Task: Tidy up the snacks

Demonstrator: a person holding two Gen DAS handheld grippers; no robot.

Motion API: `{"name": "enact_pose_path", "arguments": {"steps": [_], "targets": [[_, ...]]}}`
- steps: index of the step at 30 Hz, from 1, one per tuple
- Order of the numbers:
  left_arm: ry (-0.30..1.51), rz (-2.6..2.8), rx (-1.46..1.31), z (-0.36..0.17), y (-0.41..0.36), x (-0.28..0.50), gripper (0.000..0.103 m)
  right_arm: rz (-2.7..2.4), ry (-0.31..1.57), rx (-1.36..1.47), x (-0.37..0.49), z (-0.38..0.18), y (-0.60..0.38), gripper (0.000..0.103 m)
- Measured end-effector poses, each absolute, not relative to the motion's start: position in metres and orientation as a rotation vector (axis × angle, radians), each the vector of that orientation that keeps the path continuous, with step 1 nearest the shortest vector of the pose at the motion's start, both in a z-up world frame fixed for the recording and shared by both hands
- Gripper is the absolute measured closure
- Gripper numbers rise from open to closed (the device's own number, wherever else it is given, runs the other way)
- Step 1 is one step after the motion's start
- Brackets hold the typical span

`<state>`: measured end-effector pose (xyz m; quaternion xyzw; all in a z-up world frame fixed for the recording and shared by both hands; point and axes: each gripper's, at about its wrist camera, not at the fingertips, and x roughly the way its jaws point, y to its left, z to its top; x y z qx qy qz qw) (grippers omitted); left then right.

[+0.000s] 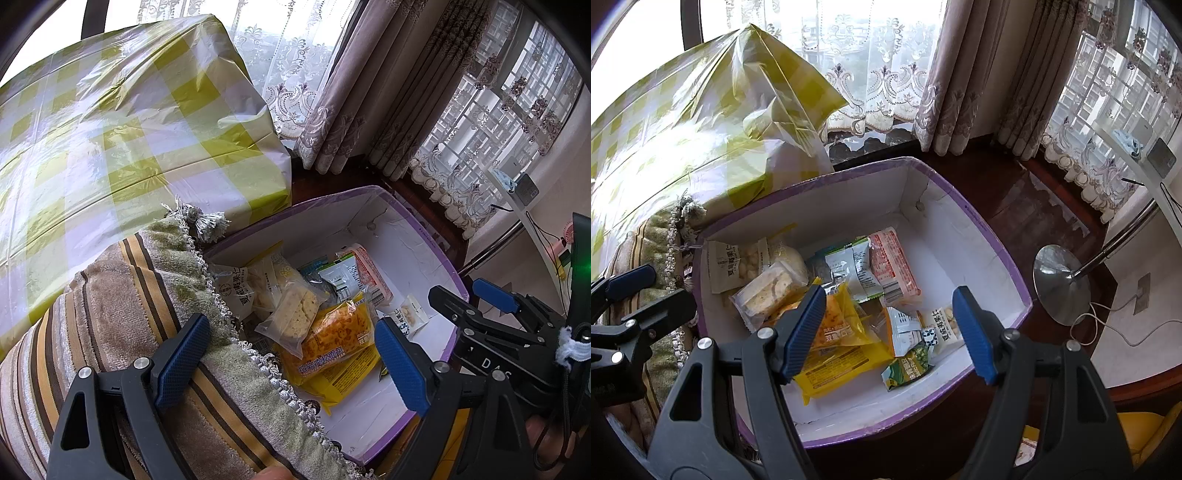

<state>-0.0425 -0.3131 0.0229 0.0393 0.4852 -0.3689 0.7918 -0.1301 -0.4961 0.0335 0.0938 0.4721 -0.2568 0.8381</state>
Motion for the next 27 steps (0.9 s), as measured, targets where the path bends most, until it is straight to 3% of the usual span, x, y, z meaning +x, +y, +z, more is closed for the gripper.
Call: {"name": "enact_pose_path", "arguments": {"steps": [27], "targets": [[1.044, -0.793, 0.086, 0.0230, -0.3140, -0.0427, 0.011, -0.550, 1.003, 0.211, -0.1332, 0.0291, -0.4944, 0.030]]}}
